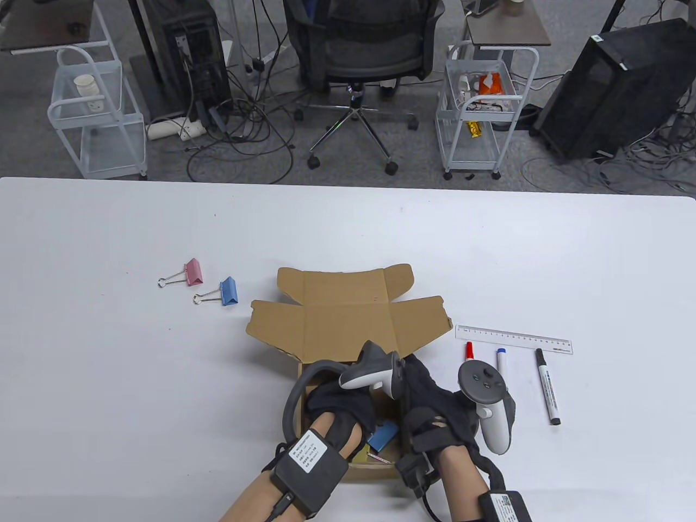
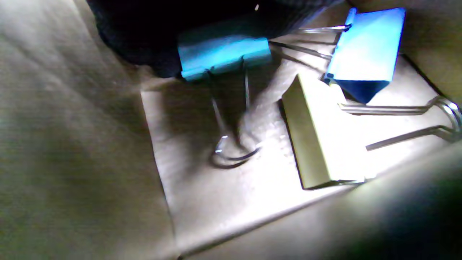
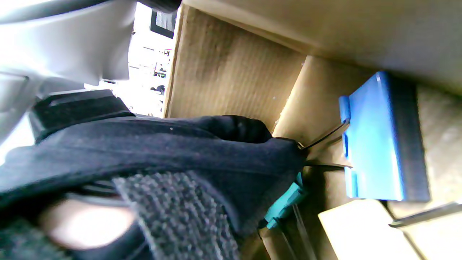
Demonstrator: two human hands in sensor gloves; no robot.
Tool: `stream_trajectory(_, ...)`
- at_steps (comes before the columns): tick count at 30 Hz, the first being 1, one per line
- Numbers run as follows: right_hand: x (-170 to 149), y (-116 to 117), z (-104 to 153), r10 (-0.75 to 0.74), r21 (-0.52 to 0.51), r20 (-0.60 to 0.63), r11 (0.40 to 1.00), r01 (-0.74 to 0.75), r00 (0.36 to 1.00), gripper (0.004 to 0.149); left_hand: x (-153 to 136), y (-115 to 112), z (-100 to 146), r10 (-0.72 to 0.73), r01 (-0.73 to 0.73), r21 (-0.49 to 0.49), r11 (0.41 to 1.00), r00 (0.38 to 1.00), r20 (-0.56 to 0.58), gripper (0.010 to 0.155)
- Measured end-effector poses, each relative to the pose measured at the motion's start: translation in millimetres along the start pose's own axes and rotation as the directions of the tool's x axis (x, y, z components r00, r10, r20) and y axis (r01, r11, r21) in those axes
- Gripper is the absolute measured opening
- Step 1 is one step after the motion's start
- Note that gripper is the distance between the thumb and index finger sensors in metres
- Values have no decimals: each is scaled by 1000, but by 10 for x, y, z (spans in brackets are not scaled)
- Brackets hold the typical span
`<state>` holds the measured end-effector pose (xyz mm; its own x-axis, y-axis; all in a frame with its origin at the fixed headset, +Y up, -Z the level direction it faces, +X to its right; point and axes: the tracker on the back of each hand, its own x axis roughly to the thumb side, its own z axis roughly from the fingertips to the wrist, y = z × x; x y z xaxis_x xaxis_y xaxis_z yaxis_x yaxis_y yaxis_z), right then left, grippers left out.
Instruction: Open four flaps of mailer box and unpack office supplies
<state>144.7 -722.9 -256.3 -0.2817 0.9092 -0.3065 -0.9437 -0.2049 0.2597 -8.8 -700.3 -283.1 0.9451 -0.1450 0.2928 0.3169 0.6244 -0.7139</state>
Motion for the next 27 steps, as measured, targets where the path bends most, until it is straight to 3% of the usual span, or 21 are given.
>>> stream_trajectory(6,1,0,-3,8,3,0,1000,-8,1000,64,15,81,170,27,-35,106,994,996,79,58)
stream_trajectory(15,-2,0,-3,4,-2,-2,1000,-4,1000,64,-149,439,702,82,-120,229,966,982,168,57)
stream_trajectory(21,-1,0,-2,7,-5,-3,1000,-7,1000,64,-422,698,1050,113,-168,306,937,975,189,57)
stream_trajectory(27,-3,-5,-3,11,-8,-4,1000,-11,1000,64,-907,821,1227,171,-219,355,909,972,163,57)
